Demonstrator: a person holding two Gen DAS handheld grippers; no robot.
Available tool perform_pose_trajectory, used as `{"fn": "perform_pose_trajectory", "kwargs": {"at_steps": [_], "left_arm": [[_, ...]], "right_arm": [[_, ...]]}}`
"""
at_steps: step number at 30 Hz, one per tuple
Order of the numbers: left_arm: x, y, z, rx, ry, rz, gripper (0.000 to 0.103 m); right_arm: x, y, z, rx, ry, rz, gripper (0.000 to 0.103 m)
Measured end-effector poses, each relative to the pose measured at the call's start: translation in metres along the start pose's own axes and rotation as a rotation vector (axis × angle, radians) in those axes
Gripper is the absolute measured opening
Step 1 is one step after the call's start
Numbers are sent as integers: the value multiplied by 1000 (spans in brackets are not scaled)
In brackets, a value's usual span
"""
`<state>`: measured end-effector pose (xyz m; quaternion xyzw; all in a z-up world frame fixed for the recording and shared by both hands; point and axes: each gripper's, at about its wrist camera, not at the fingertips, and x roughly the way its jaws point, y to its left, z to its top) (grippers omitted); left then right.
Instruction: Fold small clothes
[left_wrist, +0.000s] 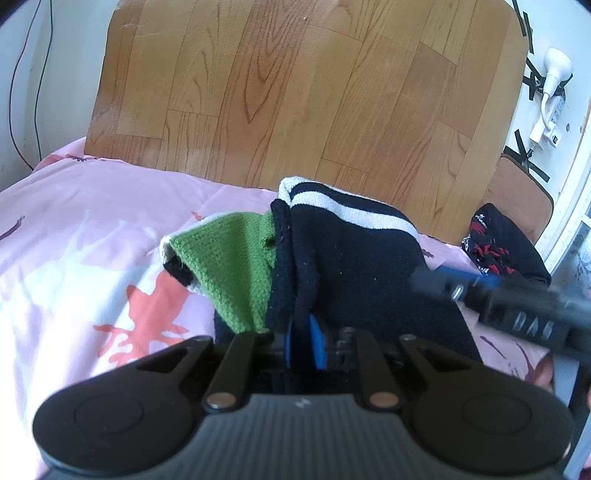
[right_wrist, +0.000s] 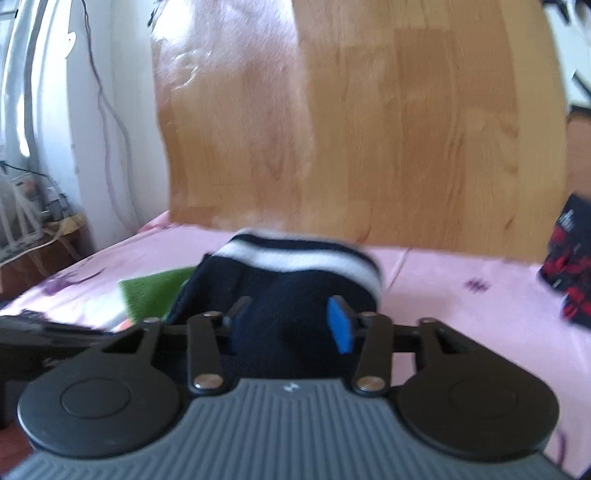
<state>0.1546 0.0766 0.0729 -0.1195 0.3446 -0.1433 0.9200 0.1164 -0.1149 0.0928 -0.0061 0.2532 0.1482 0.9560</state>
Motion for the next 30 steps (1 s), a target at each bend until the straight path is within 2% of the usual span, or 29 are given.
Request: {"fn": "perform_pose_trajectory", "kwargs": {"at_steps": [1,3,8,12,14,15,17,19,21,23,26,28,30], "left_arm": [[0,0,0,1,-1,0,13],[0,-1,-1,3,-1,5,13],[2,-2,-2,17,-8,10,13],[0,1,0,6,-15,-20,17],[-4,8,1,-29,-31,-69,30],[-7,12,2,-47,-49,-80,41],[-13,15,3,-65,-104,-18,66],[-20,22,6,-100,-135,-23,74],[-24,27,11,-131,-159,-28,98],[-24,27,18,-126,-163,24,102],[-10,30,32,-101,-85,71,103],[4,40,39,-121,19,23,103],[22,50,42,-175,129,-61,103]], "right_arm": [[6,1,-3,10,39,29,39],[14,9,-12,-21,70,12,40],[23,32,-24,-159,41,-41,47],[18,24,-25,-128,30,-17,48],[12,16,-22,-79,20,15,50],[6,11,-20,-44,15,36,50],[-8,-1,-17,23,-3,68,51],[-24,-10,-16,57,-43,54,61],[-42,-23,-17,82,-86,19,70],[-53,-39,-19,127,-90,-6,74],[-56,-69,-23,267,-48,17,77],[-51,-85,-28,380,-15,65,79],[-40,-97,-32,480,29,130,80]]}}
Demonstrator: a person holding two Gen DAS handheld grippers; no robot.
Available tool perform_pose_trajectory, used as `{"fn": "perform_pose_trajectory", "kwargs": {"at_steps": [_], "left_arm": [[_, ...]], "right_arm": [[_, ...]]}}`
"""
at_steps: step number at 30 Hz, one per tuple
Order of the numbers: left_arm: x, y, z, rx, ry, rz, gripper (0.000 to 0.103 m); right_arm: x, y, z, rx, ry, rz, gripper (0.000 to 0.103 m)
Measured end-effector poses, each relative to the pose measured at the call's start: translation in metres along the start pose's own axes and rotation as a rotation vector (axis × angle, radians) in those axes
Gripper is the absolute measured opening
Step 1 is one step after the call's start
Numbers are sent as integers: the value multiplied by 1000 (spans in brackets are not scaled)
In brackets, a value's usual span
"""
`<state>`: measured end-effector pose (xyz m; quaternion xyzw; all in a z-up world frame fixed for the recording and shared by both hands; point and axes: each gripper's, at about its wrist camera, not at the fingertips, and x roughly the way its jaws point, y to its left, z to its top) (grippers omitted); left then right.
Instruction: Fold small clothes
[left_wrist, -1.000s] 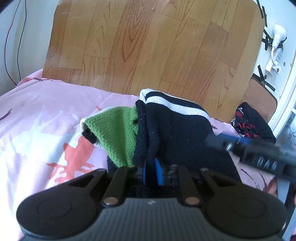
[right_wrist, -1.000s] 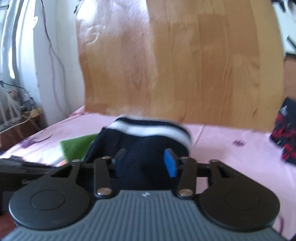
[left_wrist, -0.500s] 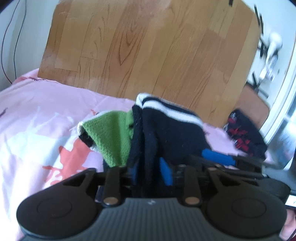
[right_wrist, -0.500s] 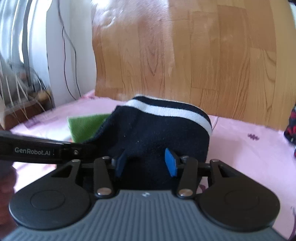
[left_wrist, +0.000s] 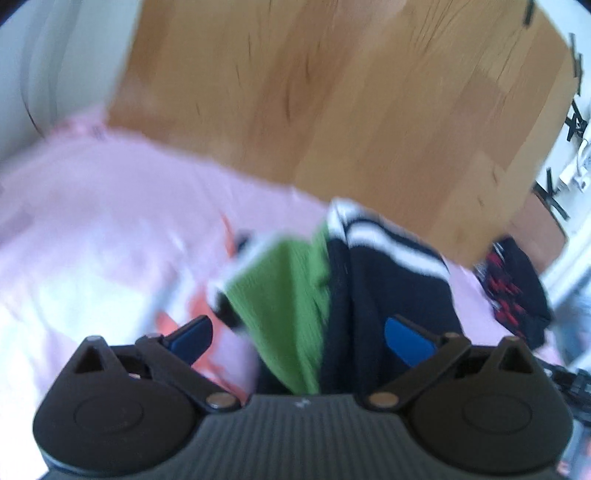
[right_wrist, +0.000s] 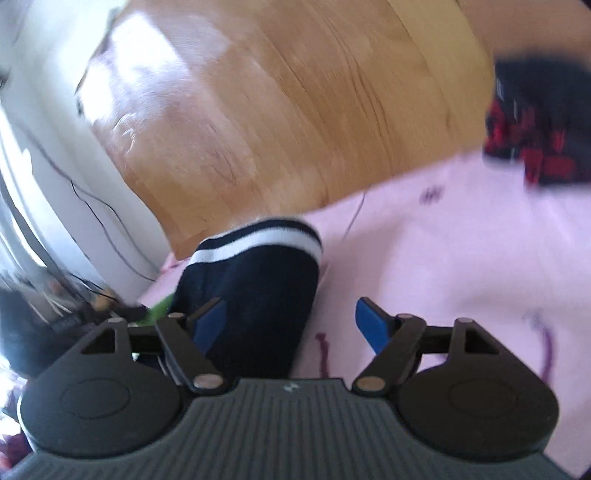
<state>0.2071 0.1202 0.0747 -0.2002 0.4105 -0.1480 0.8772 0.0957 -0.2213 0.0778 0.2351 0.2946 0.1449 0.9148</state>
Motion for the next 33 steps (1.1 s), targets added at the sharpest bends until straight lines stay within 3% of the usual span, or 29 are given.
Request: {"fn": "perform_pose_trajectory", "kwargs": {"at_steps": [4,6,7,8,9,11,12,14,17,19,22,24,26,28,30,33], "left_arm": [[21,10,-3,-86,106,-134,102],[23,4,-6,-72,87,-118,99],[24,0,-7,-54,84,-100,93],[25,-5,-7,-33,80,-61,75],[26,-9,-5,-20,81,-24,60],[23,-8,4,-39,81,-22,44],[18,-5,9,-49,69,-22,37],[1,-2,22,-49,15,-16,33],[-25,5,49,-45,-100,27,31],[-39,13,70,-41,-183,103,32],[-37,31,98,-49,-286,227,33],[-18,50,113,-73,-309,322,39],[14,74,124,-138,-279,427,40],[47,95,126,-185,-188,527,39],[52,97,118,-198,-195,534,45],[32,70,102,-109,-273,599,45]], "right_arm": [[31,-12,2,82,93,41,80],[47,-13,3,90,118,66,75],[58,-9,4,81,140,80,64],[68,-7,5,102,169,108,57],[76,-3,5,131,174,111,56],[89,8,11,144,188,95,55],[91,15,15,140,179,99,47],[96,32,28,112,156,149,43],[117,80,52,-10,120,226,42],[138,114,66,-89,106,275,42],[181,161,83,-204,61,335,43],[216,180,89,-248,55,346,44],[268,189,85,-279,73,308,49],[309,188,69,-300,119,189,54],[329,177,52,-274,180,64,58],[306,143,40,-161,156,146,58]]}}
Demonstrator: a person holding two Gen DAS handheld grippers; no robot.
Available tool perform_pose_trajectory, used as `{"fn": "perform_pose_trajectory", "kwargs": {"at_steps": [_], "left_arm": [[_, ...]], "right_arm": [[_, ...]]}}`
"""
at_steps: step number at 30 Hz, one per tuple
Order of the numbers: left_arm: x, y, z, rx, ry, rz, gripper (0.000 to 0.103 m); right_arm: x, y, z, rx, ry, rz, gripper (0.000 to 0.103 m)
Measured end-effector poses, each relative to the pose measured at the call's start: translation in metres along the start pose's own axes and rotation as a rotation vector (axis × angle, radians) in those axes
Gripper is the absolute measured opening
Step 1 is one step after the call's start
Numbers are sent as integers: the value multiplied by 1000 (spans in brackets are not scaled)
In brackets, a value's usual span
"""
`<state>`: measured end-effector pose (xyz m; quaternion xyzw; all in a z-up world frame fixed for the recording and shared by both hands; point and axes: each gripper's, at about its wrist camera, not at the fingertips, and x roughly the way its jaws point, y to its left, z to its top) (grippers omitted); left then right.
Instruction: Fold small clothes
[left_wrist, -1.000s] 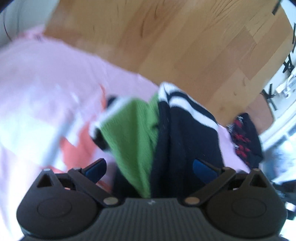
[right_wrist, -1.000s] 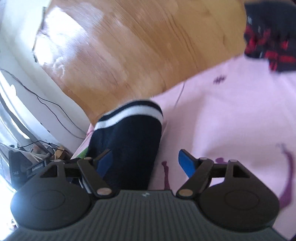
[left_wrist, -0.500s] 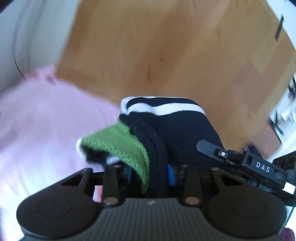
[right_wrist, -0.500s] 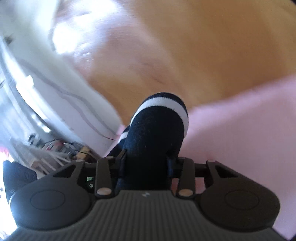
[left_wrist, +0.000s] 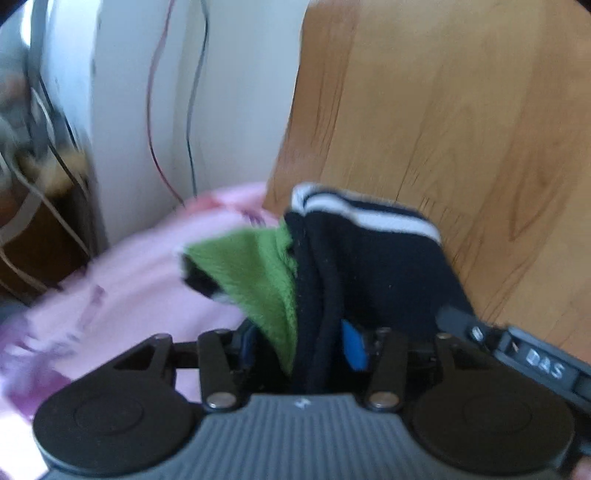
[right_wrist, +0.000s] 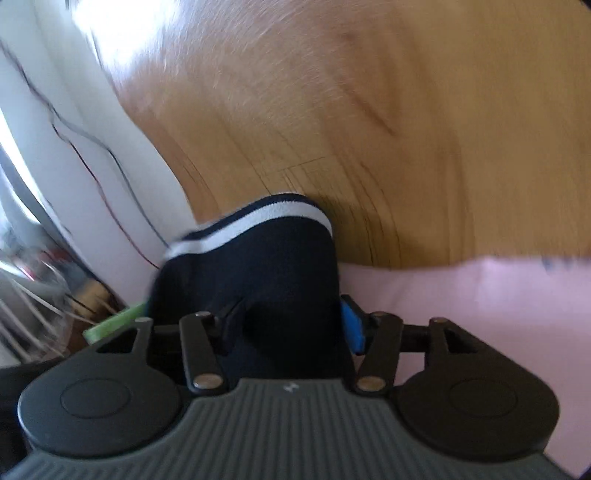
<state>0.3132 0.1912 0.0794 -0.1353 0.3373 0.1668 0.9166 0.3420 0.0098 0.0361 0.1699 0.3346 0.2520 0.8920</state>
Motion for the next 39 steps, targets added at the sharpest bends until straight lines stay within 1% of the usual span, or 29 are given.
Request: {"fn": "perform_pose_trajectory", "kwargs": {"at_steps": [2,4,5,8,10,14,16,17,18,19,21,25,29,31,33,38,39], "left_arm": [[-28,-6,-12,18,-67,23,49],[-54,-8,-28,12,-96,22,54],[-62,-10,-34,7,-94,20,56],[-84,-16,-69,4,-52,47,56],[-97,-22,-86,17,-31,75,56],[-117,-28,-118,58,-17,138,57],[-124,-26,-128,52,-1,164,58],[-125,-25,-131,46,9,173,58],[-126,-23,-135,41,20,184,58],[-130,-23,-139,39,24,193,59],[-138,-24,-148,53,12,212,64],[-146,-23,-156,55,1,221,64],[-146,-25,-156,56,-8,235,64],[-146,-26,-156,62,-15,235,66],[-147,-28,-157,74,-25,227,71],[-153,-36,-159,117,-75,210,74],[-155,-37,-160,127,-86,203,78]], "right_arm": [[-23,-9,-8,37,4,23,58],[-46,-9,-18,25,12,32,58],[-57,-8,-23,6,18,20,58],[-89,-4,-46,-51,65,-38,58],[-108,-1,-60,-60,84,-64,58],[-150,3,-83,-93,83,-71,59],[-167,4,-96,-115,71,-85,59],[-168,3,-96,-116,64,-87,60],[-174,1,-101,-116,57,-88,63],[-175,0,-104,-112,51,-92,63],[-188,-2,-111,-108,24,-90,65],[-205,-2,-119,-120,-17,-99,71],[-207,-7,-118,-96,-22,-108,71],[-209,-8,-119,-94,-28,-102,71],[-212,-8,-120,-101,-31,-99,71],[-212,-9,-120,-93,-36,-104,71],[-213,-9,-119,-87,-38,-107,72]]}}
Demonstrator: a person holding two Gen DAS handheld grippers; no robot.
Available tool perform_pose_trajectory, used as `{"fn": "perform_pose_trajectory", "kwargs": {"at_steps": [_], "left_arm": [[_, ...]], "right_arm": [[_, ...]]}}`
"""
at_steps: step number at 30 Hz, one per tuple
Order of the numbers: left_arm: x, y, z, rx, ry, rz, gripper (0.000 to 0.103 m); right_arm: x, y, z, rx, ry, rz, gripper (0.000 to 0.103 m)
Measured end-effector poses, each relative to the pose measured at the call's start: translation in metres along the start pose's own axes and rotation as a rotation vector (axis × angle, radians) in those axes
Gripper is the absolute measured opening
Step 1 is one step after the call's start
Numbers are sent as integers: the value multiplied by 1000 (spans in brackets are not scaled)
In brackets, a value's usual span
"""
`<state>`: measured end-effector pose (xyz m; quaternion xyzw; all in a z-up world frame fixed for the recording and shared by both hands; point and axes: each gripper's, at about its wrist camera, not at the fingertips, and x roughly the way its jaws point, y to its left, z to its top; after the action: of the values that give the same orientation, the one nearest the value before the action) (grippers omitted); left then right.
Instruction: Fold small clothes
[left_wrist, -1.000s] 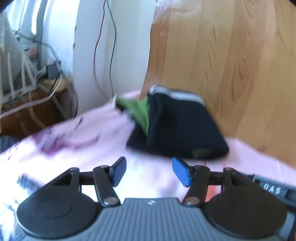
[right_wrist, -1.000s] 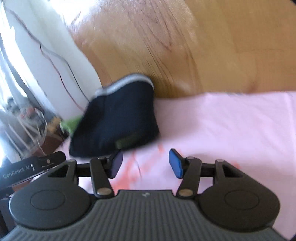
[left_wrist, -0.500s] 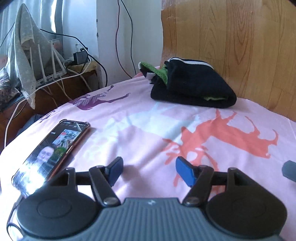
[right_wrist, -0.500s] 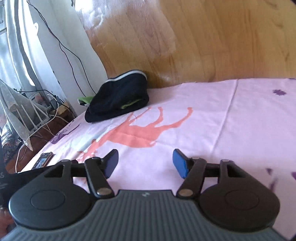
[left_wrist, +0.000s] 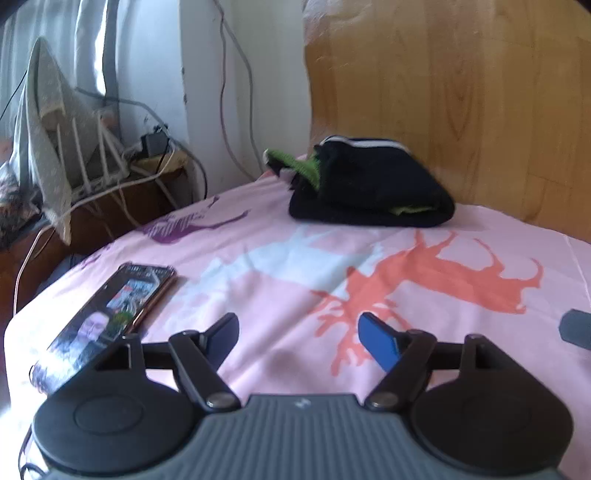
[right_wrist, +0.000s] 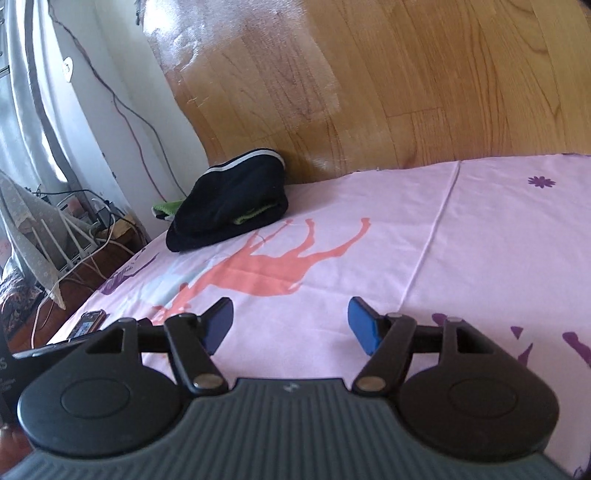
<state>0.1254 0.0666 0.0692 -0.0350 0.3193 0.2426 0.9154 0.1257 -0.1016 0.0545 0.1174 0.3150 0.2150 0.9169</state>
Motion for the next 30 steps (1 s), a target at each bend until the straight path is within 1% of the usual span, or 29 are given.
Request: {"fn": "perform_pose_trajectory", "kwargs": {"at_steps": [1,3,6,10,15,18,25,30], "left_arm": [[-2,-1,0,4,-12,-6,82],[-7,-1,-1,6,-49,-18,93],[-15,-2,-3,17,-105,-32,103],[-19,-7,-4,47,-136,-52,103],[-17,-7,-3,46,-120,-72,103],[-15,-7,-4,45,-106,-71,103],[-11,-7,-4,43,-74,-56,103],[-12,-8,-4,53,-74,-75,103]], "right_arm": [[0,-1,0,7,-1,-4,73],[1,-3,1,22,3,-8,74],[2,-6,2,44,7,-13,75],[2,-9,2,67,9,-21,78],[-1,-4,0,40,-2,-42,80],[-3,-1,-1,21,-15,-52,82],[-5,-3,-1,35,-27,-62,83],[-5,-3,-1,37,-25,-60,83]]}}
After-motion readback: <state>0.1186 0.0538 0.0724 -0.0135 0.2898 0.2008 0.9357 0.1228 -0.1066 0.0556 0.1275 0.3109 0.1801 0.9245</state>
